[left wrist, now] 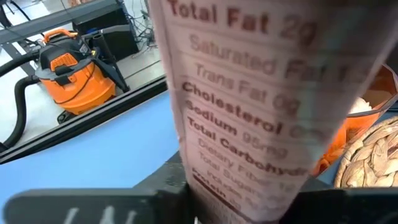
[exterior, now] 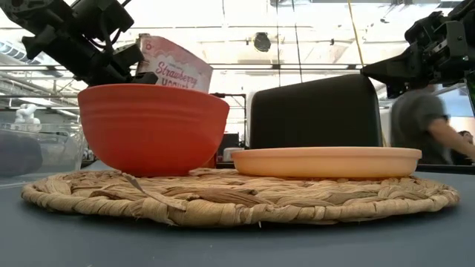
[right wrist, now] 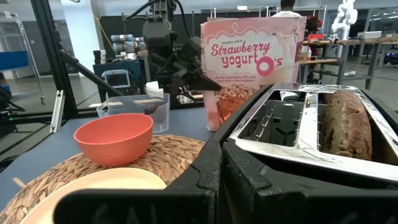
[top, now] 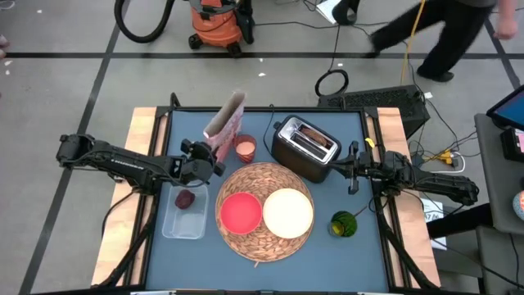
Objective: Arrange a breakfast setting
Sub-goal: Pour the cereal from the cereal box into the orange bowl
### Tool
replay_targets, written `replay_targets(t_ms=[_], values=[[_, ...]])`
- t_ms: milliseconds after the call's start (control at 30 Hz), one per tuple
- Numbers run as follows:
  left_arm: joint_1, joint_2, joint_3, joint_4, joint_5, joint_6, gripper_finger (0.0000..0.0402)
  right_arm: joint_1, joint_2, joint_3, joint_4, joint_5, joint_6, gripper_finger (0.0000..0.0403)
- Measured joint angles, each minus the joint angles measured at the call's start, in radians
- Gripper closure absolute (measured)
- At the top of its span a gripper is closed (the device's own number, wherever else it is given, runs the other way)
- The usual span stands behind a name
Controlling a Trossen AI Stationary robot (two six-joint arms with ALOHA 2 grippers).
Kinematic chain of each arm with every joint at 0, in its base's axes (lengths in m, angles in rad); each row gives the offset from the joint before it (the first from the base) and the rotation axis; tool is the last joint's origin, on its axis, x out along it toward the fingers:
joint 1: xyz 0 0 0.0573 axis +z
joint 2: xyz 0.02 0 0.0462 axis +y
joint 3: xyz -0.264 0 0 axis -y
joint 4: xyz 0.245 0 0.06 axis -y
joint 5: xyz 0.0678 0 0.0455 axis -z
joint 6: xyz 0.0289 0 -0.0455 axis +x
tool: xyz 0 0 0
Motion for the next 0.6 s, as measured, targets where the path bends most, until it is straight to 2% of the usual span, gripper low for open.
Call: replay_targets(t_ms=[333, 600], values=[[0.0, 0.0, 0.0, 0.001, 0.001, 0.005, 0.0389, 0.0, 0.0, 0.0, 0.0, 0.0, 0.0, 0.039], [0.0, -0.007, 0.0, 0.013, 0.001, 0.029, 0.0395, 0.0, 0.0, 0.0, 0.0, 0.0, 0.0, 0.039]])
